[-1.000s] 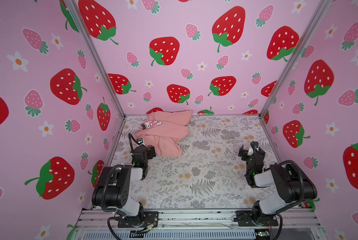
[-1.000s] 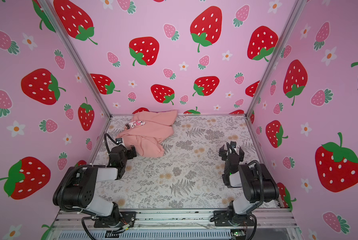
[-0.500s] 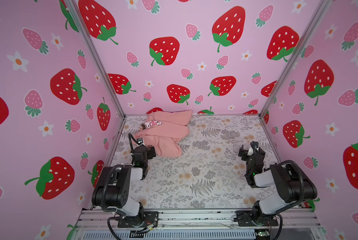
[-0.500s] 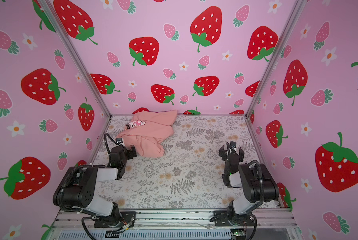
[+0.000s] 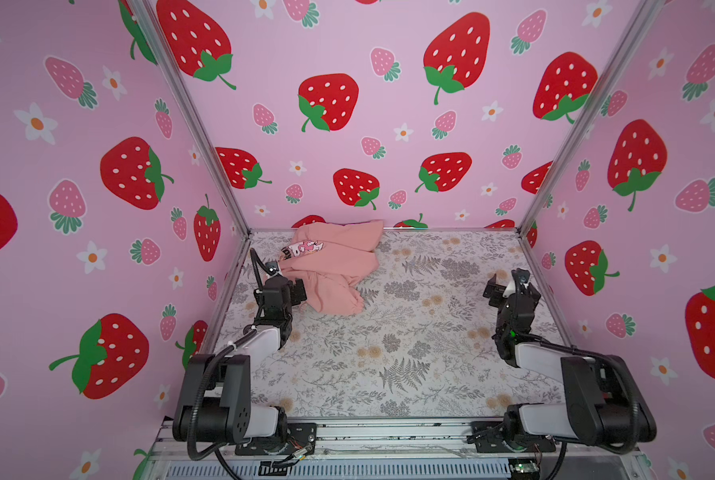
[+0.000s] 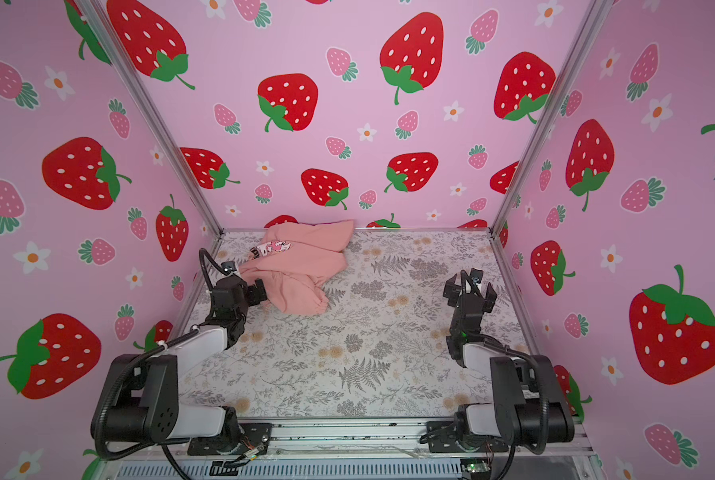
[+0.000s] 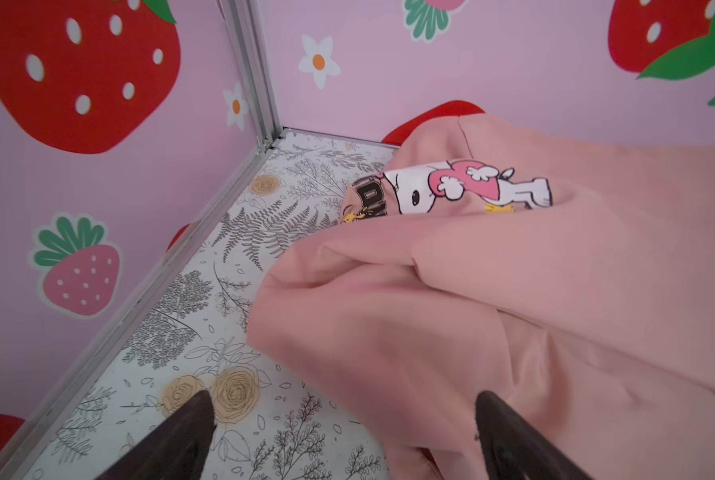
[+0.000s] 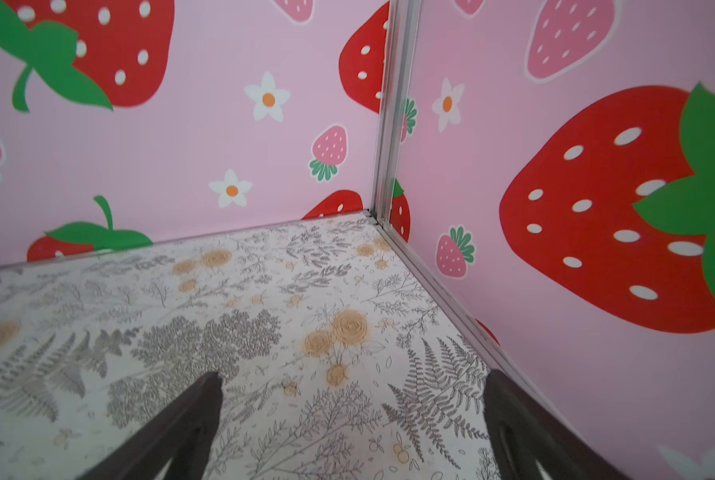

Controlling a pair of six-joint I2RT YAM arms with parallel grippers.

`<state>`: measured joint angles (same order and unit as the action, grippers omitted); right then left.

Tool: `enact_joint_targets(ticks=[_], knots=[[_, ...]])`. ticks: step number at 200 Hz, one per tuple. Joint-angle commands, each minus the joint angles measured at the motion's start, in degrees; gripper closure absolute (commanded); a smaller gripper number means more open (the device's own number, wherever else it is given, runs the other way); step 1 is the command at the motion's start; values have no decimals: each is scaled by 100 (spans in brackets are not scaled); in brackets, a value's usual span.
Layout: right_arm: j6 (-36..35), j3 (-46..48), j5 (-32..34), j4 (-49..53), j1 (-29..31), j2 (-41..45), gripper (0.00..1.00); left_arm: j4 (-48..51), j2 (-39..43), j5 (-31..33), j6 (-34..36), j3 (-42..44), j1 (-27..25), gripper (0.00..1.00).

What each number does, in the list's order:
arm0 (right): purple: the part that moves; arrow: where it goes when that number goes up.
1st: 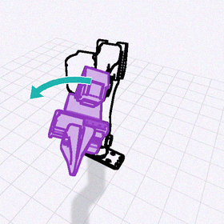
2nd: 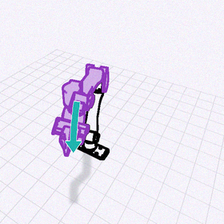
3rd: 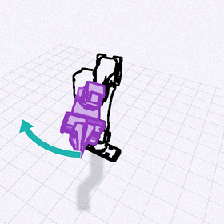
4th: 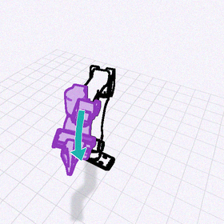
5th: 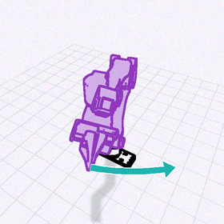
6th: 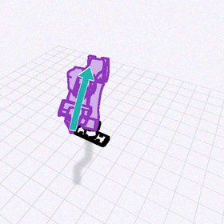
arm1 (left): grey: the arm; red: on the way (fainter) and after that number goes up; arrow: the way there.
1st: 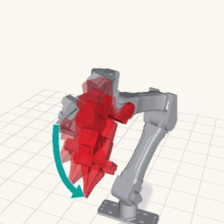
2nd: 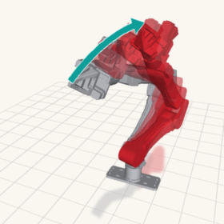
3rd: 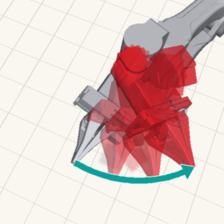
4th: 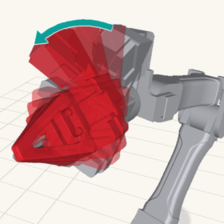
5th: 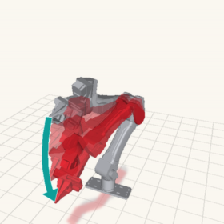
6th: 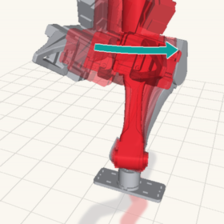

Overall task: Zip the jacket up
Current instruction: 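Reach the left gripper toward the pink hoodie while the right gripper moves inward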

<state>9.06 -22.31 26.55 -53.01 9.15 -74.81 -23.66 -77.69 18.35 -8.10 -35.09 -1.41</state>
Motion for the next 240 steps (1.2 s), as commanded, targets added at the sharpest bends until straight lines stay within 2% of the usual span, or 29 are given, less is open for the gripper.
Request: enact_joint_targets(ticks=[1,21,30,38,50,59,68,79,95,106,121,136,168,195,240], knots=[[1081,-410,116,1565,1,580,1,1416,378,343,-779,-844,38,1],[1421,-1064,-667,3053,-15,850,1,2830,333,-295,-1341,-1847,321,1],[1736,-1324,-879,3732,-26,887,1,3382,197,-817,-1572,-2278,482,1],[1895,-1502,-1382,4123,-69,904,0,3641,45,-1393,-1664,-2532,643,2],[1907,-1673,-2211,4512,-71,896,14,3992,-246,-2033,-1740,-2905,794,5],[1896,-1753,-2830,4704,-71,880,23,4190,-454,-2355,-1626,-3145,835,5],[1932,-1673,-3434,4682,-63,910,26,4223,-616,-2516,-1482,-3254,831,6],[2033,-1473,-3946,4550,-32,1025,24,4102,-816,-2808,-1318,-3293,818,6],[2126,-1169,-4305,4423,109,1253,18,4212,-1141,-2755,-918,-3505,702,7],[2118,-1046,-4383,4470,262,1391,15,4296,-1392,-2664,-672,-3637,604,7],[2133,-866,-4355,4520,521,1586,0,4340,-1673,-2330,-489,-3785,519,7],[2164,-726,-4292,4574,789,1788,1,4372,-1947,-2086,-537,-3944,510,7],[2324,-440,-3991,4685,1243,2180,1,4267,-2431,-2017,-705,-4202,498,8],[2505,-168,-3891,4662,1393,2437,0,4122,-2618,-2142,-940,-4396,486,9],[2634,-37,-3815,4665,1491,2543,6,4127,-2969,-2310,-1120,-4883,492,13]])
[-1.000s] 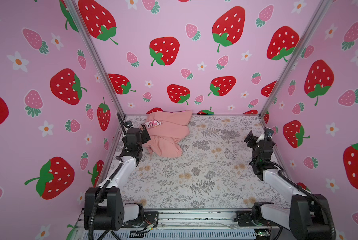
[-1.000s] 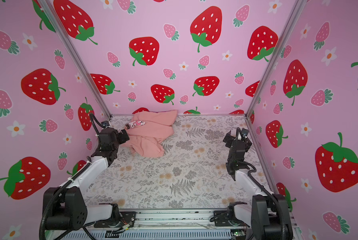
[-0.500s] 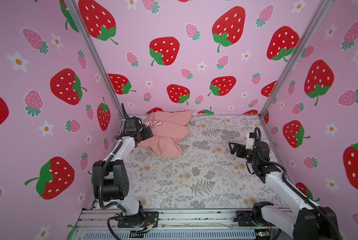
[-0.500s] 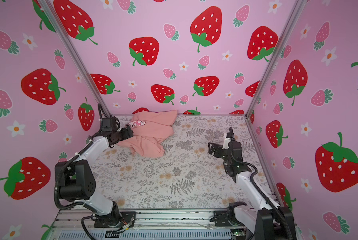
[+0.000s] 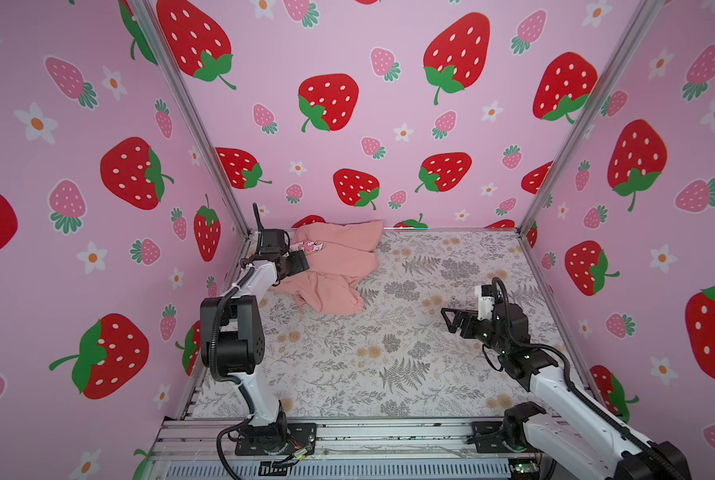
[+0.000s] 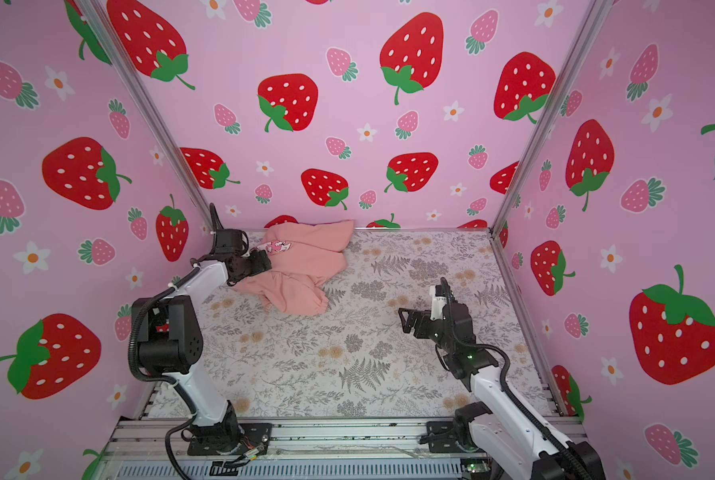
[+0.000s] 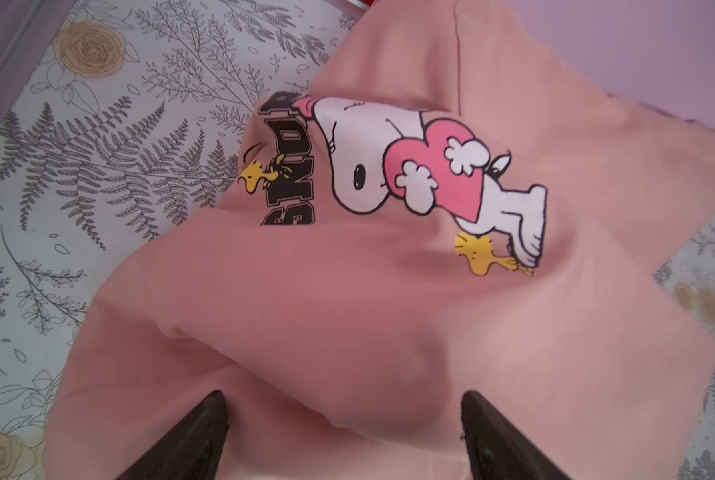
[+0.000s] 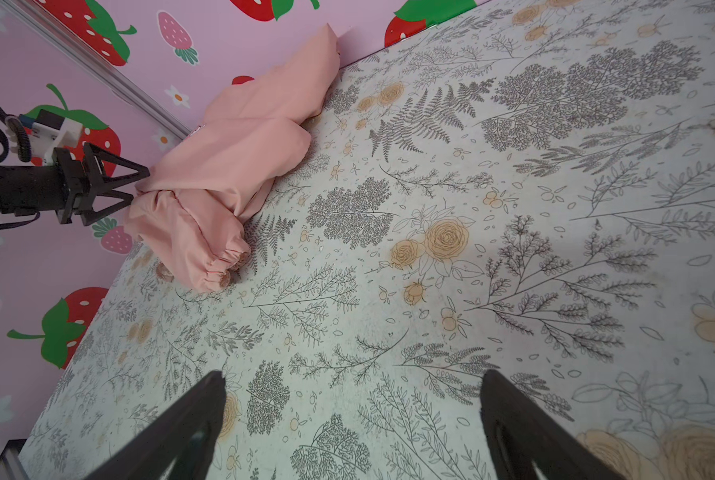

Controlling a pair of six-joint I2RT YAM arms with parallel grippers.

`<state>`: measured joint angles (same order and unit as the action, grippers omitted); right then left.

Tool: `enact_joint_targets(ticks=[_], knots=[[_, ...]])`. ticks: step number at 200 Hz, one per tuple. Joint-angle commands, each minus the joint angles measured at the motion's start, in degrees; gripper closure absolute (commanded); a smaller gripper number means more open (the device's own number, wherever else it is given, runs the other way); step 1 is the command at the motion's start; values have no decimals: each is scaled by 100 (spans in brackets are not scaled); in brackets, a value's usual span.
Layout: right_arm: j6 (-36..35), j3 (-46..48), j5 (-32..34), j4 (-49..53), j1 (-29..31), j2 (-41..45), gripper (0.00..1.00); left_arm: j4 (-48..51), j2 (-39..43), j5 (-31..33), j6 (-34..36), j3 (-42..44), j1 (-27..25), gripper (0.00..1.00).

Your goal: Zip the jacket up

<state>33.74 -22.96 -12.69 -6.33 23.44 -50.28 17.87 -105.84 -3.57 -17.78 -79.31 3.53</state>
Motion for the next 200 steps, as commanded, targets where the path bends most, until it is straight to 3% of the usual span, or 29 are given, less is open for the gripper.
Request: enact_joint_targets(ticks=[1,20,81,112,131,162,200], knots=[[168,29,108,-6,63,94,6,-27,-164,-126,-154,-471,-6,13],[177,-19,115,17,83,94,8,167,-455,-206,-121,-770,-77,17],[72,-235,266,210,91,176,12,501,-870,-393,41,-951,-285,49],[45,-287,284,256,92,187,15,766,-972,-718,175,-1166,-340,77],[52,-305,293,281,90,242,17,1014,-1000,-938,201,-1413,-351,100],[48,-343,278,303,94,300,19,1238,-668,-1341,224,-1676,-482,100],[88,-495,218,231,96,144,21,1412,-53,-1778,134,-1985,-1003,100]])
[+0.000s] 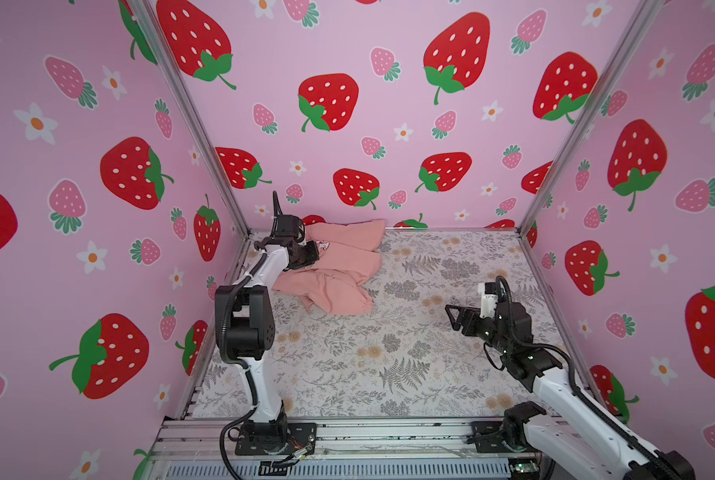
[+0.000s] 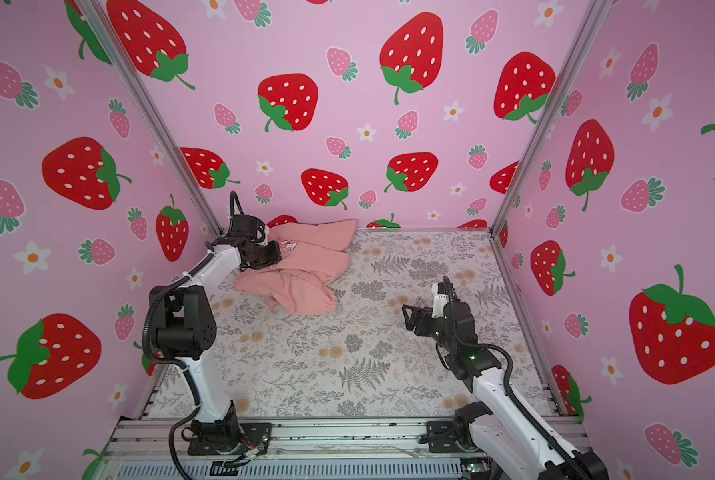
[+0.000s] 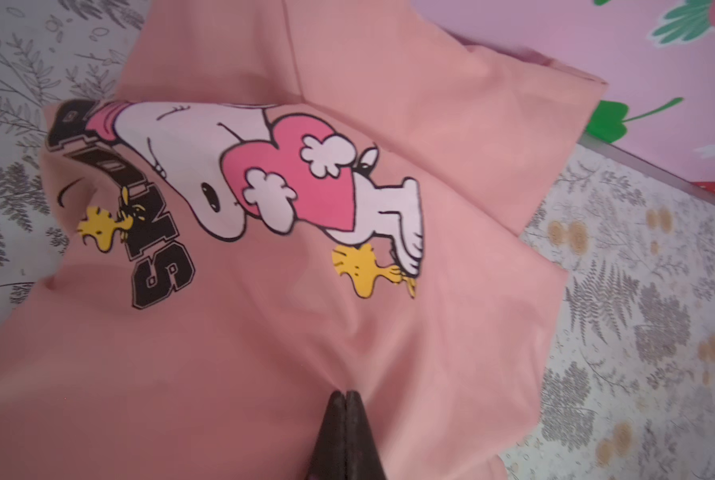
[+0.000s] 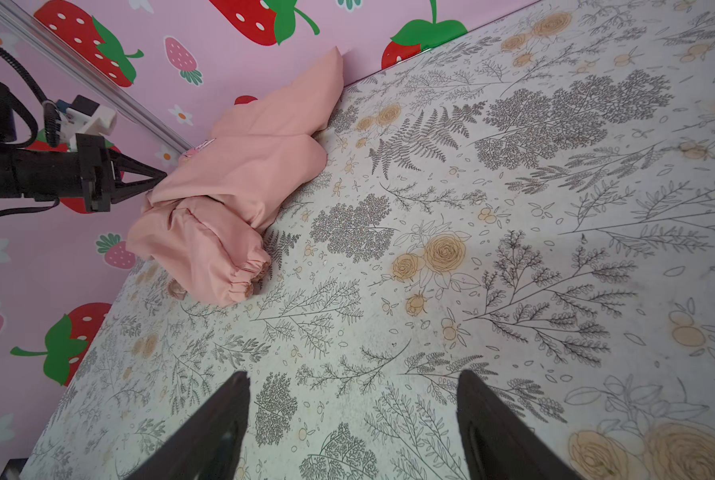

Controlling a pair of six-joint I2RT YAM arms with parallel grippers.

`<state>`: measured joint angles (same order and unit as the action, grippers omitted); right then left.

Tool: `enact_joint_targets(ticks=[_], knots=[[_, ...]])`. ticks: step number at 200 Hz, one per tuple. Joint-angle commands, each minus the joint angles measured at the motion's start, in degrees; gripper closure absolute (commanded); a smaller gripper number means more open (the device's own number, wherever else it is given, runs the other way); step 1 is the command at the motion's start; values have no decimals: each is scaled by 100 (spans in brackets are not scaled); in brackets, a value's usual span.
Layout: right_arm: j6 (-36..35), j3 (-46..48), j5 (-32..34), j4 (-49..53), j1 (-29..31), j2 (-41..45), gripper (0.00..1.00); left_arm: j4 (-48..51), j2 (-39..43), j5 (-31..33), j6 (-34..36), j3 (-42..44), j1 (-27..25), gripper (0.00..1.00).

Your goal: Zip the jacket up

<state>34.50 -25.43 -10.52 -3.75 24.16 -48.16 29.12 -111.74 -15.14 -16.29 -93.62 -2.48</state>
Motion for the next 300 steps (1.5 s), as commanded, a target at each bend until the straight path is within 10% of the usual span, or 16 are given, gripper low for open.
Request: enact_joint_targets(ticks=[1,85,144,179,210,251,300], knots=[[8,-250,-5,-33,21,-69,21,291,552,-640,-14,-574,-416,100],[213,-802,-354,-308,18,-673,20,-296,931,-1399,-1066,-1689,-2560,100],[244,-932,228,564,18,59,7,-1451,-1243,-1318,-2045,-3280,-3761,100],[158,-787,509,1113,21,487,1,-990,-1969,-1046,-1990,-4438,-3818,57],[66,-847,900,1649,23,395,2,-899,-850,-194,-1481,-2995,-3798,33],[426,-1018,2068,2630,21,50,3,-1137,1410,1223,-1396,213,-3706,27],[881,-902,2790,3028,19,72,1,-1751,2294,1316,-1588,2722,-3474,23]])
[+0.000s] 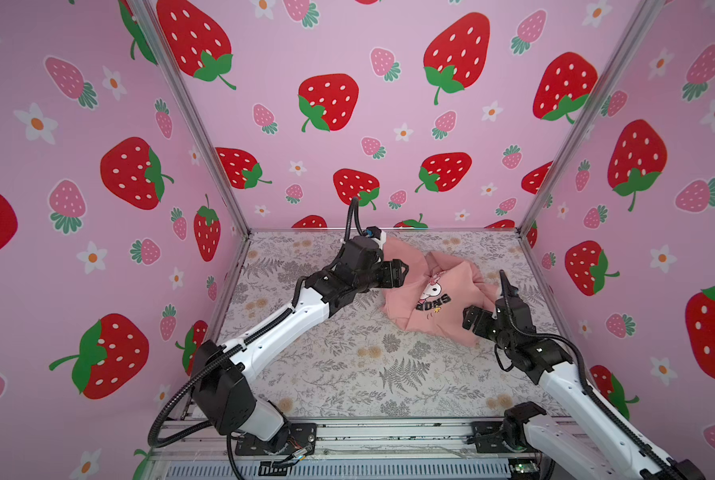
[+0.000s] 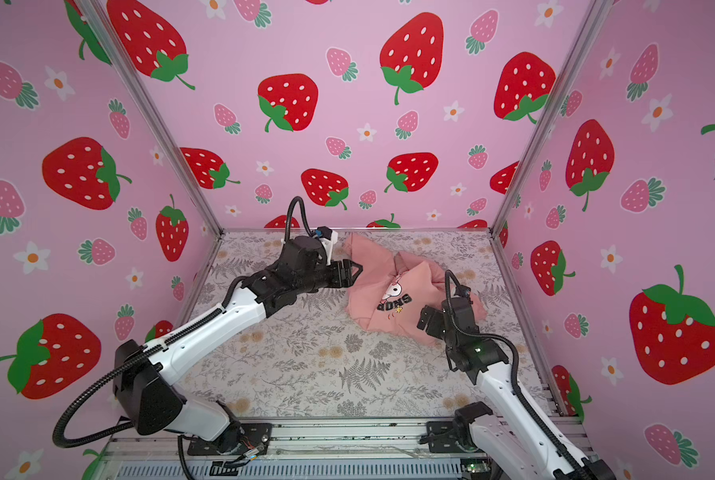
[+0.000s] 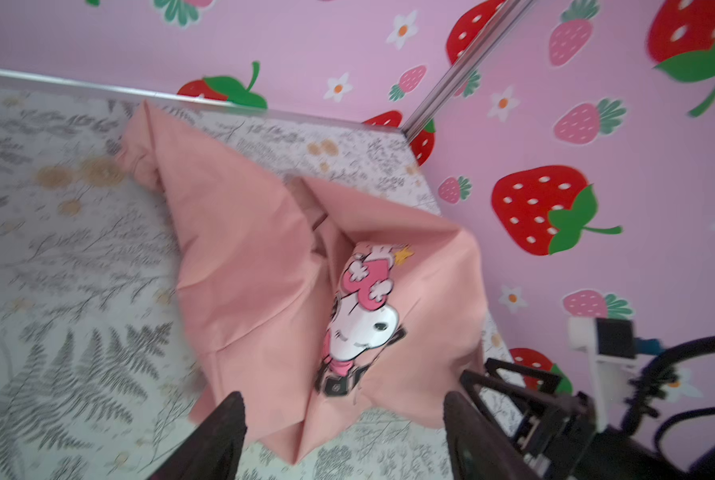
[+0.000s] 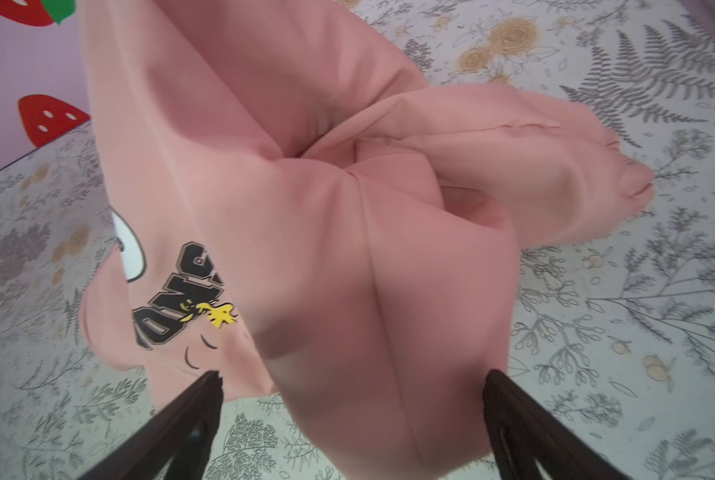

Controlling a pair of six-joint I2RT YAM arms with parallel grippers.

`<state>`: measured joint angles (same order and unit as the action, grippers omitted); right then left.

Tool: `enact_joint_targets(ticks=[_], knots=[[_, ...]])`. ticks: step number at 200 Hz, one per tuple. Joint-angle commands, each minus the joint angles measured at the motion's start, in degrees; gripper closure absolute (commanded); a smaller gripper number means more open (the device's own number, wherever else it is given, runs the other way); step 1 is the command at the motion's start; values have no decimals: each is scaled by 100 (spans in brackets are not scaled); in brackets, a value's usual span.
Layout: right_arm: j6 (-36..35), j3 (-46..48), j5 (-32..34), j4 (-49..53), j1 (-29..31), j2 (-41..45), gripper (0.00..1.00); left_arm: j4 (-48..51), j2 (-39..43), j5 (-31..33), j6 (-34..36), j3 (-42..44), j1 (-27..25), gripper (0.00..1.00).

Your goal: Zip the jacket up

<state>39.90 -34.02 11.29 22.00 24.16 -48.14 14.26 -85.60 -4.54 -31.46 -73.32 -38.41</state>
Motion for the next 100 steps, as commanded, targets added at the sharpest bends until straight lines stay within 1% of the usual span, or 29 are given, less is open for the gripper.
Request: enact_joint_targets(ticks=[1,9,19,35,37,45,66,77,89,97,100], knots=[[342,-39,614,454,23,73,1,-278,-332,249,-71,702,121,23],[369,-3,602,454,19,115,1,-381,-479,162,-68,797,145,23],[373,55,540,385,25,154,1,-567,-737,-102,-76,861,184,25],[390,157,398,258,24,150,1,-791,-1153,-300,-104,803,218,27],[396,169,380,247,26,143,1,-828,-1198,-429,-103,789,215,27],[417,242,300,149,19,123,1,-990,-1354,-545,-129,776,221,27],[427,511,-87,-272,18,9,0,-1508,-1705,-788,-225,762,255,27],[442,625,-248,-596,18,-114,3,-1618,-1914,-924,-251,658,281,29],[452,694,-347,-782,18,-263,10,-1701,-2177,-1138,-271,467,295,36],[446,712,-399,-913,18,-353,18,-1762,-2329,-1332,-285,351,312,46],[446,720,-432,-974,22,-362,21,-1774,-2377,-1380,-296,305,316,51]])
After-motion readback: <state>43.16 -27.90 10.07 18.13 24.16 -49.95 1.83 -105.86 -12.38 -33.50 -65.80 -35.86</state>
